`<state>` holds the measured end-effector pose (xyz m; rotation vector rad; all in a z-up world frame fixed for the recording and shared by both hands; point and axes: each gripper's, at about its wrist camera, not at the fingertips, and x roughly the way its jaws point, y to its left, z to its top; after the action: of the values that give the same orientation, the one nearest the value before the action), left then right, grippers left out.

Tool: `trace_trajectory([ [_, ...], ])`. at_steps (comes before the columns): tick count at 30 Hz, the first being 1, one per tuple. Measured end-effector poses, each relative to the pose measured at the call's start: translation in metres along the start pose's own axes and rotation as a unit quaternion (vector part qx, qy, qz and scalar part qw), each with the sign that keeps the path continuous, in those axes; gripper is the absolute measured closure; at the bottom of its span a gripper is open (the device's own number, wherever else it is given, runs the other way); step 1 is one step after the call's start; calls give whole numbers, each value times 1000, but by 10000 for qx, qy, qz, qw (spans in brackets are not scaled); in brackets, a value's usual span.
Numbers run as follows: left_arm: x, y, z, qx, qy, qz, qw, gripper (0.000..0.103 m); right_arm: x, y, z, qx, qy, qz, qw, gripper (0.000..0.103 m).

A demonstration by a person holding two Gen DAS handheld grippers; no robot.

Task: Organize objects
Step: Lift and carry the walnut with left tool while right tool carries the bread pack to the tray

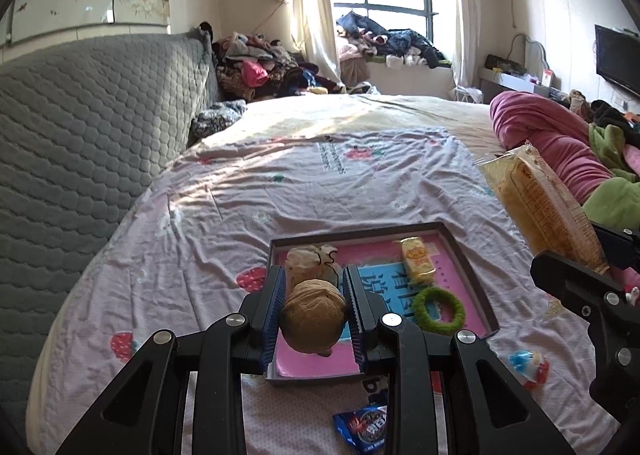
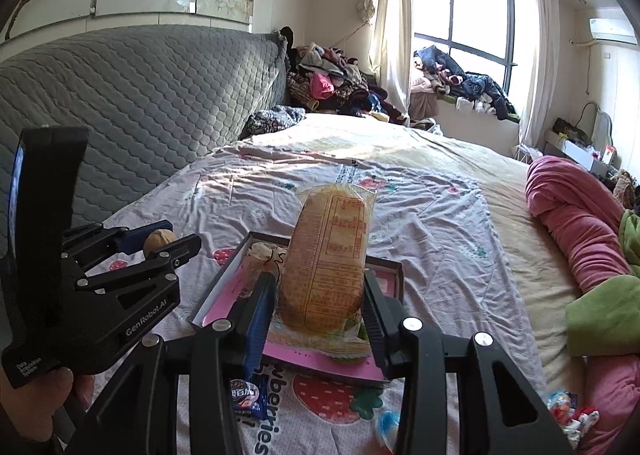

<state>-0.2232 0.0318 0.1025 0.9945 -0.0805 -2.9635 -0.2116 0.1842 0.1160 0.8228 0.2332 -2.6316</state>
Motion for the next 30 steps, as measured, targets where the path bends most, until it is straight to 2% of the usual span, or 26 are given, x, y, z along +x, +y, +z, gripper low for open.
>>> trace_trajectory([
  [6, 36, -1, -8, -35, 143, -4, 9999, 73, 33, -1, -6, 31, 117, 30, 9999, 60],
  [18, 85, 7, -20, -132, 247, -16, 9996, 73, 89, -3, -24, 119, 303, 107, 9994, 60],
  [30, 119, 14, -44, -184, 416, -16, 9990, 73, 118, -1, -39, 169, 406, 162, 9989, 60],
])
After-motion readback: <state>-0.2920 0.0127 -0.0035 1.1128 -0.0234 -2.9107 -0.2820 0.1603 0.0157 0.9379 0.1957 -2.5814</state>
